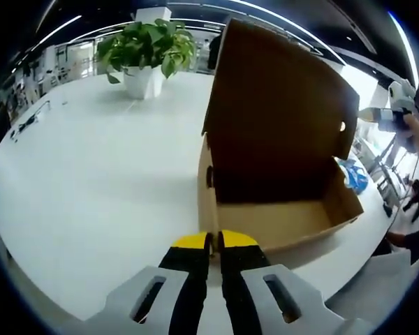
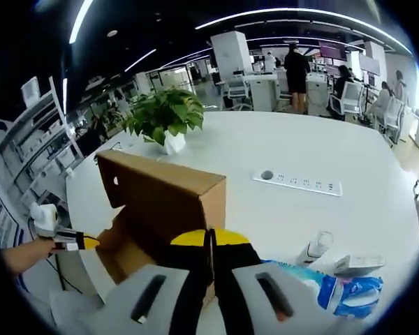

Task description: Operate the shoe box by opening the lid, removing the specified soft item, and placing it in the target area until the item is outside and the box remains undamaged.

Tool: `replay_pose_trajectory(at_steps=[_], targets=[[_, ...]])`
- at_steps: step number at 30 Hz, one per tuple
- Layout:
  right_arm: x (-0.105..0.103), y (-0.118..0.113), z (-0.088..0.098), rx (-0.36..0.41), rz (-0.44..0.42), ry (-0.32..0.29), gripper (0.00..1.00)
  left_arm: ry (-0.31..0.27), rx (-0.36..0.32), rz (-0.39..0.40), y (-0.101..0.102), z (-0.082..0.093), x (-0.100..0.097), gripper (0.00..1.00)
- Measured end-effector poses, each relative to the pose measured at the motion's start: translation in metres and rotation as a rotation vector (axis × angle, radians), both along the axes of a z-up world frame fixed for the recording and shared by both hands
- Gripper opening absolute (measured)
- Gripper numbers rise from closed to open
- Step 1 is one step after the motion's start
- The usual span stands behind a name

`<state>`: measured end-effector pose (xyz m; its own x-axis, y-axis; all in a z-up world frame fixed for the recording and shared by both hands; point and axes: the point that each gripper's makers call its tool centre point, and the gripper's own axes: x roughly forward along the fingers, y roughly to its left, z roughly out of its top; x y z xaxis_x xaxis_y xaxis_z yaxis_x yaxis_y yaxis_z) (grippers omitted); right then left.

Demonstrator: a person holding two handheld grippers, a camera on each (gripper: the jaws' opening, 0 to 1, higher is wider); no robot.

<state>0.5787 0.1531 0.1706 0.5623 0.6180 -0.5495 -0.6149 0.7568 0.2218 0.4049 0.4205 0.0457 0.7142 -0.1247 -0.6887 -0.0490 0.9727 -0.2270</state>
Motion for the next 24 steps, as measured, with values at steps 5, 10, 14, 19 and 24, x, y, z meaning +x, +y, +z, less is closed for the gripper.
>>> replay_pose_trajectory(at_steps=[5,10,14,19,24], targets=[[-0.008,-0.003,0.0,0.021,-0.015,-0.012,0.0,0.0,0.004,-0.011,0.0,0.0,0.0,0.03],[-0.017,-0.004,-0.002,0.024,-0.027,-0.038,0.0,-0.004,0.01,-0.021,0.0,0.001,0.0,0.03],[-0.022,-0.006,-0.005,0.026,-0.038,-0.046,0.01,-0.01,0.015,-0.031,0.001,0.001,0.001,0.03],[-0.033,-0.007,-0.008,0.037,-0.049,-0.05,0.01,-0.022,0.029,-0.037,0.001,0.002,0.002,0.03],[-0.043,-0.008,-0.01,0.02,-0.05,-0.086,0.01,-0.062,0.044,-0.033,0.003,0.013,0.004,0.03]])
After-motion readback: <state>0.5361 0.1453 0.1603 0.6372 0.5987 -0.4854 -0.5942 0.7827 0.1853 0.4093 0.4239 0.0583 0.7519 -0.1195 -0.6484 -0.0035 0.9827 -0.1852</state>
